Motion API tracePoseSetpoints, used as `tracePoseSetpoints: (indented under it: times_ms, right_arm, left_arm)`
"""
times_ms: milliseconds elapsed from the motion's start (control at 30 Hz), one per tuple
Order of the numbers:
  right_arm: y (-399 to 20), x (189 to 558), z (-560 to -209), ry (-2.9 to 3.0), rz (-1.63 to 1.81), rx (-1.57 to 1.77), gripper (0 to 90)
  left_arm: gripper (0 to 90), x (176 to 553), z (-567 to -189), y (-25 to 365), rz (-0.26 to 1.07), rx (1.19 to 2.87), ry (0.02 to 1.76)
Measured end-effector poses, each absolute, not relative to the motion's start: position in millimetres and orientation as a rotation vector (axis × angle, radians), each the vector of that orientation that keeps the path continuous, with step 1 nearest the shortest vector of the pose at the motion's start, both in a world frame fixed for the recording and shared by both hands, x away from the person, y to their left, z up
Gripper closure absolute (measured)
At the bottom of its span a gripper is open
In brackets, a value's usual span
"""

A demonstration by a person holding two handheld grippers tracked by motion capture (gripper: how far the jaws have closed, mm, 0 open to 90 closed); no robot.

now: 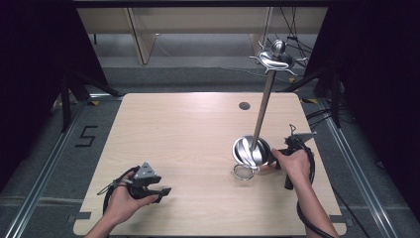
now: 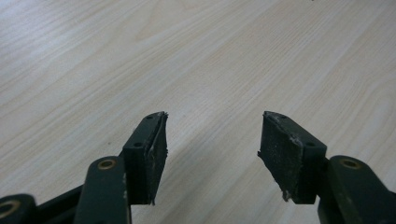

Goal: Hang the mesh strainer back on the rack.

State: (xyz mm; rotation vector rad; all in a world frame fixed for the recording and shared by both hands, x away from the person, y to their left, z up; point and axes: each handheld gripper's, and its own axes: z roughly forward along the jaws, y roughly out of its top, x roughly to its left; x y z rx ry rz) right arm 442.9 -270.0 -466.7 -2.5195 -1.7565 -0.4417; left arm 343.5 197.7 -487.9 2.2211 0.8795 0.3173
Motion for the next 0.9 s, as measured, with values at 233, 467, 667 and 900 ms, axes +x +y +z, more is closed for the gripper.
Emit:
tracePoseSetpoints:
  times_ms: [233,467,667,900]
  right_arm:
    - [-264,448,-469,-1.795,-0.404,-2.485,23.4]
    - [-254,451,-472,-1.829,-0.335,-2.504,31.3]
    - [-254,447,-471,-2.037,-0.209,-2.383,50.4]
    - [-261,445,-469,-2.267,-0.174,-2.194,66.6]
  left_arm:
    - [40.8,344,-488,198,0.316,2.224,0.877]
    - [40.9,342,-488,198,0.295,2.214,0.889]
    - [40.9,343,-488,198,0.309,2.217,0.886]
    - [40.9,343,-488,198,0.305,2.223,0.880]
